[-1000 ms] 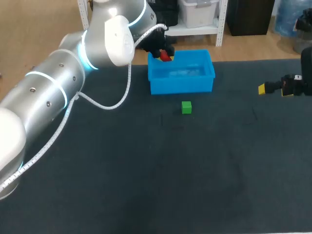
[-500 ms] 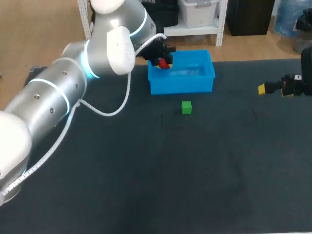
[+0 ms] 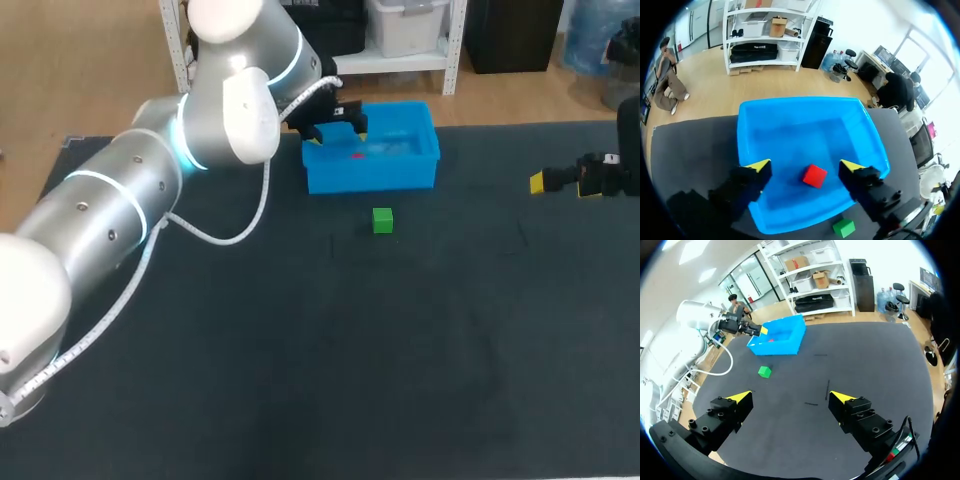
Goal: Use the left arm to pick the red cube and place it into the blue plastic box first, then use the right arm to grasp the green cube and put it into the same blue plastic box after the first action is fully finished.
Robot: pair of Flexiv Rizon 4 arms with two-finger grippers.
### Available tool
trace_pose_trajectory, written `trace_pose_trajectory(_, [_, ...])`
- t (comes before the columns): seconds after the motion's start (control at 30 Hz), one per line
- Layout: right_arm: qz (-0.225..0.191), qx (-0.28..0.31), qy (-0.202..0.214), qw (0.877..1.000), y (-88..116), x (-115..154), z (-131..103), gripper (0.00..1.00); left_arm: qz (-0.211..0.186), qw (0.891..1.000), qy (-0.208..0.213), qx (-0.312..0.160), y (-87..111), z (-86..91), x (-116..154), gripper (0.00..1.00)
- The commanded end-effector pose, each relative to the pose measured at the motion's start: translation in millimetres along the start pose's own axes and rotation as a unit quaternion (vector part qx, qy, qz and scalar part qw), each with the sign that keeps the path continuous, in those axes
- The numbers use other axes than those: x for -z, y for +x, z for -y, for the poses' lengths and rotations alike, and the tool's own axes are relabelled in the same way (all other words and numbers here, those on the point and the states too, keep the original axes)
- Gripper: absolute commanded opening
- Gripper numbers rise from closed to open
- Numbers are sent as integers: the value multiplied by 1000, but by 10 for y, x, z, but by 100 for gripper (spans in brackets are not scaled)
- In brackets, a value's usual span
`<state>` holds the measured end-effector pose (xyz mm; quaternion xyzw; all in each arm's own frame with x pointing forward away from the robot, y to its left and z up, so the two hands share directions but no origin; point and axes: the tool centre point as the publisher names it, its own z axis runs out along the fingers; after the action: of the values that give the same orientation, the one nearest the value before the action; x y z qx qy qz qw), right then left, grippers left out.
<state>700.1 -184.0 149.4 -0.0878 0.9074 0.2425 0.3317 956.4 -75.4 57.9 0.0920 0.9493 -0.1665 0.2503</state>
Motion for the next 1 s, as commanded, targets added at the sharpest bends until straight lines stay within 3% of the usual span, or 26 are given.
trace_pose_trajectory(0.03, [0,0,0,1000,-1,-1,2,100,-54,999,0,-1,-270,-14,-118,100])
trace_pose_trajectory(1.0, [0,0,0,1000,-1,-1,2,100,-22,999,19,-20,-475,144,294,100])
